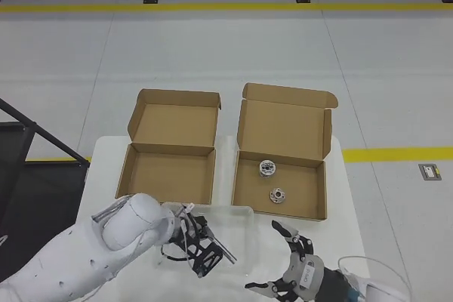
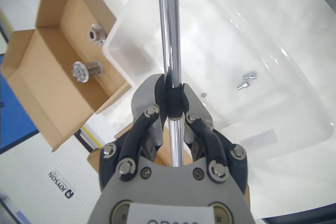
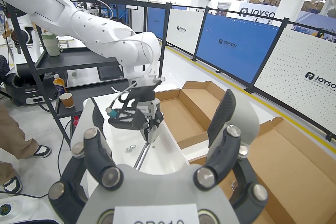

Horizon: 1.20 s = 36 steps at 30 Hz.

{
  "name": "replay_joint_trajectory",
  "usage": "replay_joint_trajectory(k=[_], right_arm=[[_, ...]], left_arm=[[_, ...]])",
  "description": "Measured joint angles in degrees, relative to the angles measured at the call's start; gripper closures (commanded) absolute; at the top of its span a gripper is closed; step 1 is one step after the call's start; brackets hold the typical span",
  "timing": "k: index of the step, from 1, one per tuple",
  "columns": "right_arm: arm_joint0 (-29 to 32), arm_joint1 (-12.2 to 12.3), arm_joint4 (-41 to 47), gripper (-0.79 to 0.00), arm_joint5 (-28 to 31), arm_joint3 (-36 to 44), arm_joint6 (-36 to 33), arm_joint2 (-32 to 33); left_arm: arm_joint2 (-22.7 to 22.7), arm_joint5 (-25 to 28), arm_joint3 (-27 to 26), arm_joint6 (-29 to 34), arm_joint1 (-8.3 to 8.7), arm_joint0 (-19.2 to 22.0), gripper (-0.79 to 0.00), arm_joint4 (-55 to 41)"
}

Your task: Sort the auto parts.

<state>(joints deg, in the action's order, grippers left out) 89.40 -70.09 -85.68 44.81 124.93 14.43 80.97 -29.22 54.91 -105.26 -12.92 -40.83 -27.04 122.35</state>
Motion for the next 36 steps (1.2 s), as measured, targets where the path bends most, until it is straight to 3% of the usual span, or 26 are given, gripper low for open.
replay_joint_trajectory(k=[5, 8, 9, 12, 20, 25, 36], right_arm=[[-1.13, 0.14, 0.28, -0.785, -0.53, 0.61, -2.37, -1.57], [-2.07, 0.15, 0.51, -0.785, -0.91, 0.54, -4.21, -3.13], [-2.38, 0.15, 0.62, -0.785, -0.94, 0.45, -4.92, -3.73], [-3.05, 0.15, 1.11, -0.785, -0.49, 0.03, -7.68, -5.26], [-3.03, 0.15, 1.1, -0.785, -0.47, 0.04, -7.34, -5.2], [-3.03, 0.15, 1.1, -0.785, -0.47, 0.04, -7.35, -5.21], [-3.03, 0.15, 1.1, -0.785, -0.47, 0.04, -7.35, -5.21]], left_arm=[[-11.52, -8.25, -6.2, 0.54, 6.49, -10.38, 0.0, -2.53], [-18.26, -13.98, -8.0, -2.16, 9.75, -16.77, 0.0, -3.37], [-19.5, -15.05, -8.13, -2.78, 10.08, -17.92, 0.0, -3.39], [-18.94, -14.56, -8.09, -2.55, 9.97, -17.46, 0.0, -3.35], [-18.77, -14.79, -7.99, -2.42, 9.9, -17.55, 0.0, -3.58], [-21.59, -20.56, -4.52, -5.39, 9.51, -18.31, 0.0, -10.54], [-33.13, -26.87, 5.44, -25.42, 10.75, -22.72, 0.0, -28.6]])
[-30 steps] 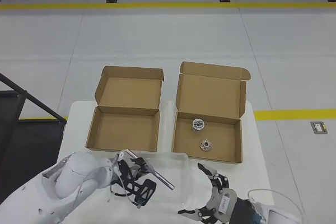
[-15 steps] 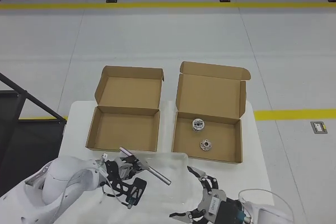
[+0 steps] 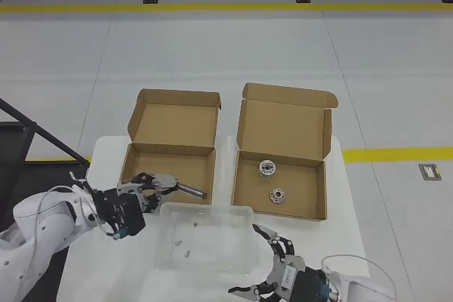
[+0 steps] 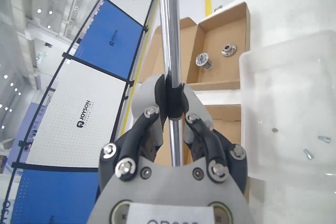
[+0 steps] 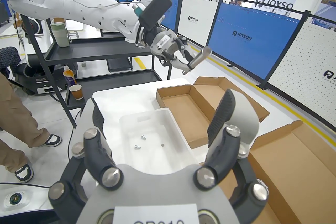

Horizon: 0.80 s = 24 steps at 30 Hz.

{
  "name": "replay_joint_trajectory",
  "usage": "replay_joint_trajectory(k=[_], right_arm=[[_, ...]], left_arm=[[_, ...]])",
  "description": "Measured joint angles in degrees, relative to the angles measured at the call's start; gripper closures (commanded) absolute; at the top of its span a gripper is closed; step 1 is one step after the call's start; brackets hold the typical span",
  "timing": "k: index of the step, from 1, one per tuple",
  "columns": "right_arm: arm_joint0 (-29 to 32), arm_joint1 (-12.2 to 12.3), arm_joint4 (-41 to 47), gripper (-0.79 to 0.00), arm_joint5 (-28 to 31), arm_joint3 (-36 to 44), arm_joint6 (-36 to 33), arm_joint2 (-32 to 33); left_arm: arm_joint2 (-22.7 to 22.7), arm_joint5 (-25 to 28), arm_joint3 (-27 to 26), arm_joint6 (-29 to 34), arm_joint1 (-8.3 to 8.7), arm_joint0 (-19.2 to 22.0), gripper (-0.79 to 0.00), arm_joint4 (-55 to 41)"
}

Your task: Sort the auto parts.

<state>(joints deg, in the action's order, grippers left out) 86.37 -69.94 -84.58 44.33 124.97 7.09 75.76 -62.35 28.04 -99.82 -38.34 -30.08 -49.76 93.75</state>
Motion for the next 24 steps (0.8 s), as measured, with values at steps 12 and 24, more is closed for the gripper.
replay_joint_trajectory(k=[12, 24], right_arm=[[0.0, 0.0, 0.0, -0.785, 0.0, 0.0, 0.0, 0.0], [0.0, 0.0, 0.0, -0.785, 0.0, 0.0, 0.0, 0.0]], left_arm=[[-6.9, -3.02, 2.73, -9.86, 0.74, -6.72, 0.0, -2.11], [-1.25, 4.94, 8.53, 13.06, -2.64, -0.26, 0.0, -12.03]])
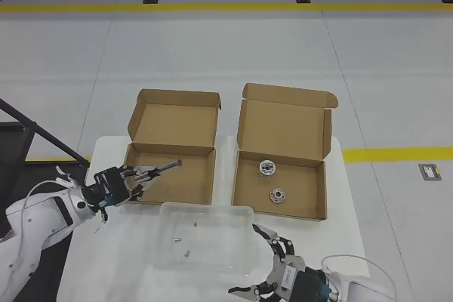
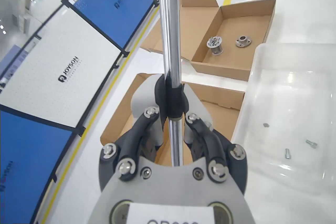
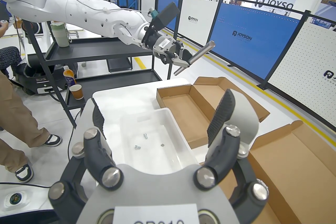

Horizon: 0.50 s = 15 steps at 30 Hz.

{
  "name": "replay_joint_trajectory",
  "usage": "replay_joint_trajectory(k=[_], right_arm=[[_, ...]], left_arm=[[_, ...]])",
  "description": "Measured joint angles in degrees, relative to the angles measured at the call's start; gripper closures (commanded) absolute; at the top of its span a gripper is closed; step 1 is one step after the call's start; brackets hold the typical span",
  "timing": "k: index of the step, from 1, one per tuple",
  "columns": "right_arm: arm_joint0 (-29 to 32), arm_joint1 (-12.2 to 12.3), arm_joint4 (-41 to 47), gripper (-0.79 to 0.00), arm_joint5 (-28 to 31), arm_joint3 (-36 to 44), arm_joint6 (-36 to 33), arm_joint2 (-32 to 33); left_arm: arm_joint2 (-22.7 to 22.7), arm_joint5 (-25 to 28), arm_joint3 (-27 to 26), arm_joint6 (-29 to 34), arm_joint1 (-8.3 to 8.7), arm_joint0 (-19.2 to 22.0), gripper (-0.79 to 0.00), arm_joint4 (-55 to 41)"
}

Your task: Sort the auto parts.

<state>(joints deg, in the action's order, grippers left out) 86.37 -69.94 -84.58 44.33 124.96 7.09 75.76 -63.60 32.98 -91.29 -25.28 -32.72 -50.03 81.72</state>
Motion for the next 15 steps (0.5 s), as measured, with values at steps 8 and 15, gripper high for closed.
replay_joint_trajectory(k=[8, 15], right_arm=[[0.0, 0.0, 0.0, -0.785, 0.0, 0.0, 0.0, 0.0], [0.0, 0.0, 0.0, -0.785, 0.0, 0.0, 0.0, 0.0]], left_arm=[[-0.04, -0.07, -0.03, -0.31, 0.03, -0.16, 0.0, 0.09], [3.92, 0.41, 5.41, 14.18, -2.57, 4.37, 0.0, -7.19]])
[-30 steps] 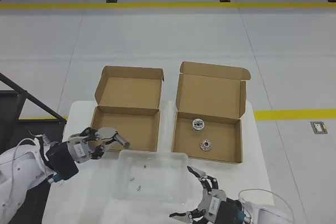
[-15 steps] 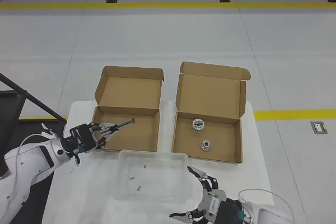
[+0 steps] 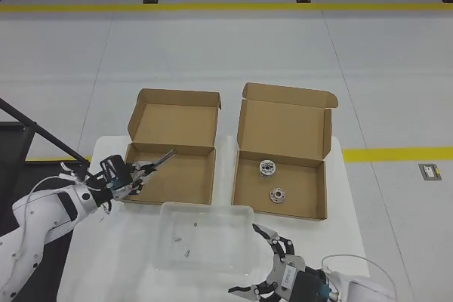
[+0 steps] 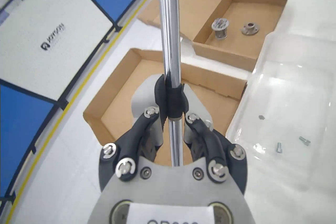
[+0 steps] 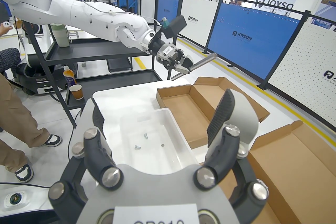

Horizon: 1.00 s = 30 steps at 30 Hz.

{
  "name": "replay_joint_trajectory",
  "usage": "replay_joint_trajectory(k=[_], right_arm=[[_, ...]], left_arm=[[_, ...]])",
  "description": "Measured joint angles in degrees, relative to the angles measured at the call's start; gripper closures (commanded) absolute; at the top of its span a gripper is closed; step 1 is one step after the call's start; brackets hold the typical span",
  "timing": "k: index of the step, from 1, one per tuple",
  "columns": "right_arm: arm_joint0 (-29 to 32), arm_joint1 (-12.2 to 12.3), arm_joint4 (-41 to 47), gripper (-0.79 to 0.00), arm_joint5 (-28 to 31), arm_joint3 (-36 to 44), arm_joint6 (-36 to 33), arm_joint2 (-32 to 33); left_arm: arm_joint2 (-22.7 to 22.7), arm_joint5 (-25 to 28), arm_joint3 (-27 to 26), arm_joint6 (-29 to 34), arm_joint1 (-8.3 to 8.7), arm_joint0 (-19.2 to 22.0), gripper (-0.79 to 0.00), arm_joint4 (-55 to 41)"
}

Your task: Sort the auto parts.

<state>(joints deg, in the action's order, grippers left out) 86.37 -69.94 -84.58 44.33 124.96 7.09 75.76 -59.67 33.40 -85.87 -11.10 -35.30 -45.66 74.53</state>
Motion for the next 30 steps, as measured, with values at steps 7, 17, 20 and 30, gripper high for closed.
replay_joint_trajectory(k=[7, 17, 20, 30], right_arm=[[0.0, 0.0, 0.0, -0.785, 0.0, 0.0, 0.0, 0.0], [0.0, 0.0, 0.0, -0.785, 0.0, 0.0, 0.0, 0.0], [0.0, 0.0, 0.0, -0.785, 0.0, 0.0, 0.0, 0.0], [0.0, 0.0, 0.0, -0.785, 0.0, 0.0, 0.0, 0.0]], left_arm=[[8.93, 4.11, 8.37, 14.79, -5.15, 10.69, 0.0, -6.43], [21.28, 2.62, 21.24, 32.39, -14.06, 23.62, 0.0, -13.12], [24.47, 3.4, 25.95, 32.4, -16.51, 25.83, 0.0, -12.0], [31.32, 2.71, 38.68, 27.96, -22.65, 29.52, 0.0, -2.99]])
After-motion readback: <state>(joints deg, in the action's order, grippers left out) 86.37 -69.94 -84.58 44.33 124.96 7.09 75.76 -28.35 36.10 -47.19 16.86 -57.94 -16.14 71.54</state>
